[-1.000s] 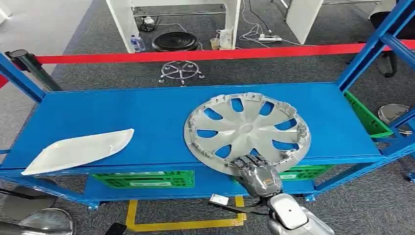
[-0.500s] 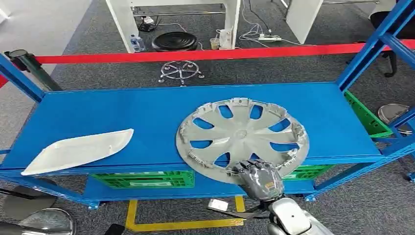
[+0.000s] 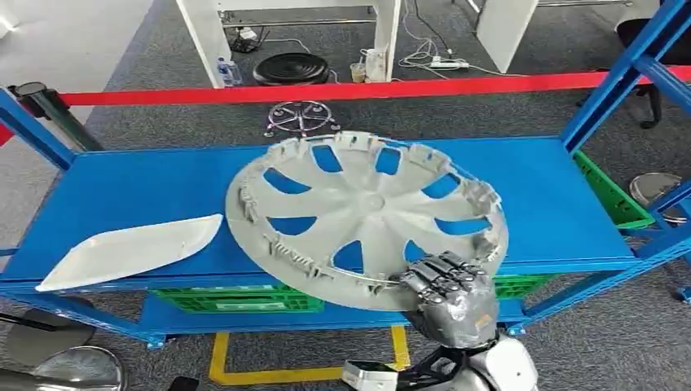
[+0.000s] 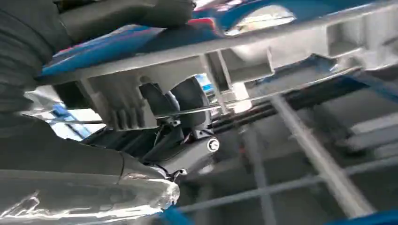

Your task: Take the parts from the cabinet and place them on the table.

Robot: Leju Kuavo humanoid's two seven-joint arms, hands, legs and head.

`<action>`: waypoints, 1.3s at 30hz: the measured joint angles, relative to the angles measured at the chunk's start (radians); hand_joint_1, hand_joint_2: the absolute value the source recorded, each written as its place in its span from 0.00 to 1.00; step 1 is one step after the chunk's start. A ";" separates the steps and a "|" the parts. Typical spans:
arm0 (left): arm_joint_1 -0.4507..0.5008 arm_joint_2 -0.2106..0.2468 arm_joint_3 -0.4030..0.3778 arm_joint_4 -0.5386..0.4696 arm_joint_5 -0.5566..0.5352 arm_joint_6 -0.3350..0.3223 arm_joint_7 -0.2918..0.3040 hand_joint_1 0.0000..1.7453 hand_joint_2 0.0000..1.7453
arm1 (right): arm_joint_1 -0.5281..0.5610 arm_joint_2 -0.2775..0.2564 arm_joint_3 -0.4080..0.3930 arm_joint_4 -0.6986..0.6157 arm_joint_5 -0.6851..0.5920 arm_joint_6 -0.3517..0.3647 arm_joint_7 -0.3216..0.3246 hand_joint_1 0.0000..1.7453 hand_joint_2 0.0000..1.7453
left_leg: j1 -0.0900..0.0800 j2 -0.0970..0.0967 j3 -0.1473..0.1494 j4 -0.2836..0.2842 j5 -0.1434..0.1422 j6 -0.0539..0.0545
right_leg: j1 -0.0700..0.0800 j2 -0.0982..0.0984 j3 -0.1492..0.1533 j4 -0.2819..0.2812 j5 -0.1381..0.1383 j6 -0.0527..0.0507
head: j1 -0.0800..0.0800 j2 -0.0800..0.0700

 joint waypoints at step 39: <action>0.000 -0.019 0.010 0.000 -0.018 0.084 -0.018 0.00 1.00 | 0.076 0.058 -0.035 -0.086 -0.261 0.001 -0.008 1.00 1.00 | 0.022 0.005 -0.004 -0.026 0.029 0.011 | -0.027 0.011 -0.043 0.122 -0.018 0.053 | 0.005 0.000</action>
